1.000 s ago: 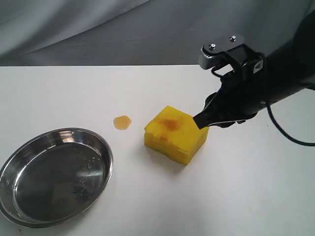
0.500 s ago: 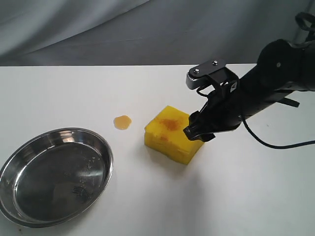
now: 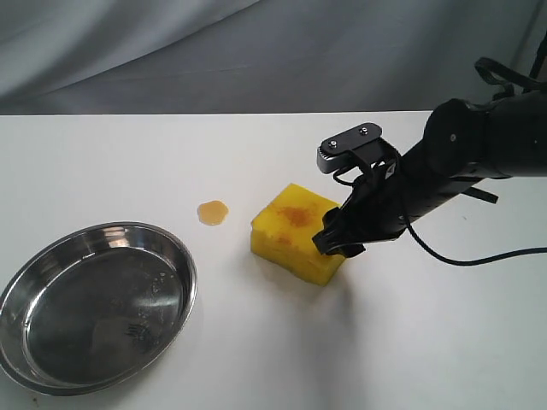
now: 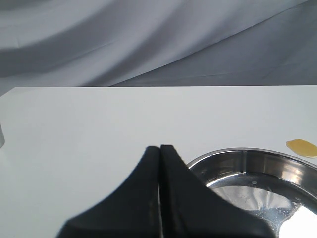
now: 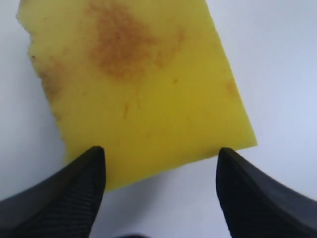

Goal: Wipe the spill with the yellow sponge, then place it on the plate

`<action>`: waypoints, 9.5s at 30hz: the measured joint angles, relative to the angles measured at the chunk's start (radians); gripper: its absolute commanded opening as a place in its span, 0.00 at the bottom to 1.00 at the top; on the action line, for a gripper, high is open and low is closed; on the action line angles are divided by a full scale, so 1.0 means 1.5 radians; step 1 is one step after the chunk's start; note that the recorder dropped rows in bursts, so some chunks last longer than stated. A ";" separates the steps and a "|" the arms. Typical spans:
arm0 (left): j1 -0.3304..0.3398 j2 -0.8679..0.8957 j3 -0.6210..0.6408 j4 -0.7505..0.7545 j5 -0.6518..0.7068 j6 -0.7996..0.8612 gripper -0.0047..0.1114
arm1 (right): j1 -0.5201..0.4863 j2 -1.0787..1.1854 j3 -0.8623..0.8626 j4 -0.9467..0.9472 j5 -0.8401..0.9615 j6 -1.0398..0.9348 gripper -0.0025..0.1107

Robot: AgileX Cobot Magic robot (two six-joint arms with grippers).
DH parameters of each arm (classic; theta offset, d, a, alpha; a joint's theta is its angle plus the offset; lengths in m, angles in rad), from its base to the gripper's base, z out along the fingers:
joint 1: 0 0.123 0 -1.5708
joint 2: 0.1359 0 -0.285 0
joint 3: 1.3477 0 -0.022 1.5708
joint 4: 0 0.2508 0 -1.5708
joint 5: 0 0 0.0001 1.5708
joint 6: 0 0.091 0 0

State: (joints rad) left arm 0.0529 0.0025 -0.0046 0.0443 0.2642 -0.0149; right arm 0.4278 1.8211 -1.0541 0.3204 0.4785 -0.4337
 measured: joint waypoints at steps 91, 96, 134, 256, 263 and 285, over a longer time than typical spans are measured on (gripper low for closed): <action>0.000 0.000 0.000 0.000 0.000 0.000 0.04 | 0.000 0.041 -0.003 0.062 -0.026 0.183 0.02; 0.000 0.000 0.000 0.000 0.000 0.000 0.04 | 0.000 0.013 -0.005 0.061 -0.035 0.141 0.02; 0.000 0.000 0.000 0.000 0.000 0.000 0.04 | 0.000 0.369 -0.545 0.266 0.242 -0.026 0.02; -0.024 0.000 0.000 0.000 0.000 0.000 0.04 | -0.001 0.261 -0.555 0.176 0.216 0.027 0.02; -0.024 0.000 0.000 0.000 0.000 0.000 0.04 | -0.001 0.241 -0.555 0.143 0.218 0.024 0.02; -0.024 0.000 0.000 0.000 0.000 0.000 0.04 | -0.006 0.373 -0.556 0.101 0.326 0.016 0.02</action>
State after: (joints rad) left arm 0.0172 0.0025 -0.0046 0.0443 0.2642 -0.0149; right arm 0.4194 2.3803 -1.8887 0.4713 0.9677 -0.4096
